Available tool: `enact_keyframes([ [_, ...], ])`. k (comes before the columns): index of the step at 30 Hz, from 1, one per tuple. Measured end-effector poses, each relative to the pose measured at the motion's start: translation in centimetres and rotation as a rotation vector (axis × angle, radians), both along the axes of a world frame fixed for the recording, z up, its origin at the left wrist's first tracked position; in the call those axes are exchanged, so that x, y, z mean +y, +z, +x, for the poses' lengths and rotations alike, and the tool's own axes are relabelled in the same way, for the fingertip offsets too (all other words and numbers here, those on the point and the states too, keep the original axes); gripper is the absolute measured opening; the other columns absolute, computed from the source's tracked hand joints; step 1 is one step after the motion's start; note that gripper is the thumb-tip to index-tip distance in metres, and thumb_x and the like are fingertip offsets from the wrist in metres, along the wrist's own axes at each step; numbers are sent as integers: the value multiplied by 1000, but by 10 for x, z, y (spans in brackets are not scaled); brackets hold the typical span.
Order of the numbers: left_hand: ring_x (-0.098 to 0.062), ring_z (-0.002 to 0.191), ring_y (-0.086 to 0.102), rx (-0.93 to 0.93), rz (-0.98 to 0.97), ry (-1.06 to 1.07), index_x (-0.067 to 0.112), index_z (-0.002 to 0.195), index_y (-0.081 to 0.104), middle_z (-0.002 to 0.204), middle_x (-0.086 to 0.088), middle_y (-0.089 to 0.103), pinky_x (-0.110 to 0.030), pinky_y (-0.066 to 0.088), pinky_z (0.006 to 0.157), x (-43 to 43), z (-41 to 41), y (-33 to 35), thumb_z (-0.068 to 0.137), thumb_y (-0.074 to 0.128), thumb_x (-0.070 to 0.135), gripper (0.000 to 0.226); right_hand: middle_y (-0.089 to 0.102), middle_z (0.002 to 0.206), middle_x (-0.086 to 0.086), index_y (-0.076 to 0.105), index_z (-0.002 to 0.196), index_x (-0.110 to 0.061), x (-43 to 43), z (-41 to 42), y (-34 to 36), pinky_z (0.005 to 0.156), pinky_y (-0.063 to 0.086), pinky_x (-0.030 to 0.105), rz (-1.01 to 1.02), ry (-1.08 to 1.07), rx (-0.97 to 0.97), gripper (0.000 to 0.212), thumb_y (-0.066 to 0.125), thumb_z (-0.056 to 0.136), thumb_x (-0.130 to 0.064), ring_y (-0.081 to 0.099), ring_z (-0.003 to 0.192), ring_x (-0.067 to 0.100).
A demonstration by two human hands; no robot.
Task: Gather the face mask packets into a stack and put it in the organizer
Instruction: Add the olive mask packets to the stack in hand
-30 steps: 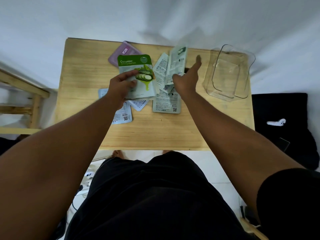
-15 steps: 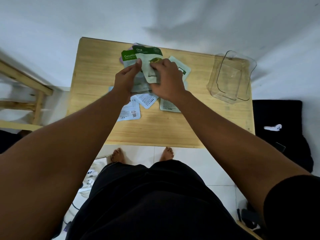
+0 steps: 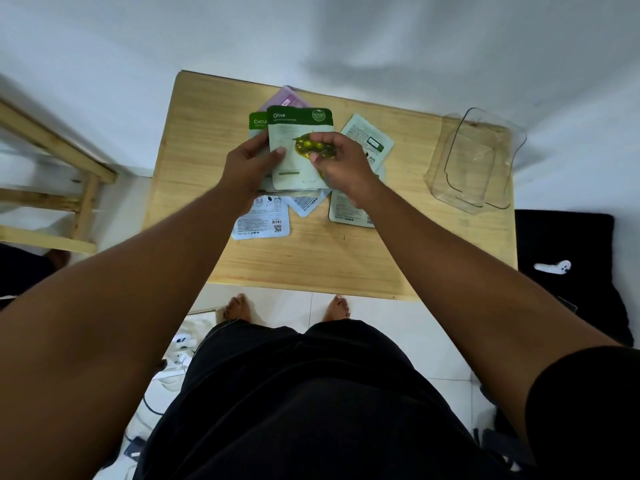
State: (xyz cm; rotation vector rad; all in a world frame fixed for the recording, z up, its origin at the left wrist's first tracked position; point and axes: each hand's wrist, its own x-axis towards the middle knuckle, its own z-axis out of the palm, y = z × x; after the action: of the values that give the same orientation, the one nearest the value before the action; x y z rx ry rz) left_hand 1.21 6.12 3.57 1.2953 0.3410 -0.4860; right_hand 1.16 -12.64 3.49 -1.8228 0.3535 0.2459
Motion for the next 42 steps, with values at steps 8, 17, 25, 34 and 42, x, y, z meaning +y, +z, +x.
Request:
enact_keyframes([
  [8, -24, 104, 70, 22, -2, -33, 19, 132, 65, 120, -3, 70, -38, 63, 70, -2, 10, -2, 91, 70, 12, 41, 66, 120, 8, 64, 104, -13, 10, 3, -10, 73, 61, 22, 56, -49, -12, 39, 87, 72, -10, 65, 113, 21],
  [17, -26, 94, 70, 50, 70, 63, 14, 114, 74, 102, -5, 72, -52, 61, 83, -3, 43, -1, 83, 68, -3, 36, 67, 100, -7, 61, 98, -21, -18, 33, -1, 82, 53, 31, -289, -242, 3, 28, 68, 86, -45, 68, 99, 16],
  [25, -26, 93, 69, 101, 131, 53, 22, 95, 79, 96, -1, 73, -53, 60, 84, -8, 33, -28, 80, 67, -4, 32, 34, 136, 9, 53, 121, -28, -36, 17, -45, 100, 48, 43, -580, -206, 358, 58, 81, 73, -44, 37, 128, 29],
  [34, -25, 89, 70, 135, 147, 46, 22, 96, 78, 96, -1, 73, -39, 63, 64, -4, 25, -30, 81, 65, -5, 33, 61, 125, 4, 65, 113, -15, -45, 20, -54, 88, 53, 17, -312, -387, 154, 53, 87, 66, -6, 63, 110, 16],
  [42, -25, 94, 69, 131, 120, 63, 19, 110, 76, 102, -1, 72, -48, 63, 70, -2, 22, -6, 83, 66, -4, 37, 68, 115, -1, 63, 108, -22, -39, 5, -7, 78, 60, 38, -353, -266, -213, 42, 54, 78, 6, 67, 99, 18],
])
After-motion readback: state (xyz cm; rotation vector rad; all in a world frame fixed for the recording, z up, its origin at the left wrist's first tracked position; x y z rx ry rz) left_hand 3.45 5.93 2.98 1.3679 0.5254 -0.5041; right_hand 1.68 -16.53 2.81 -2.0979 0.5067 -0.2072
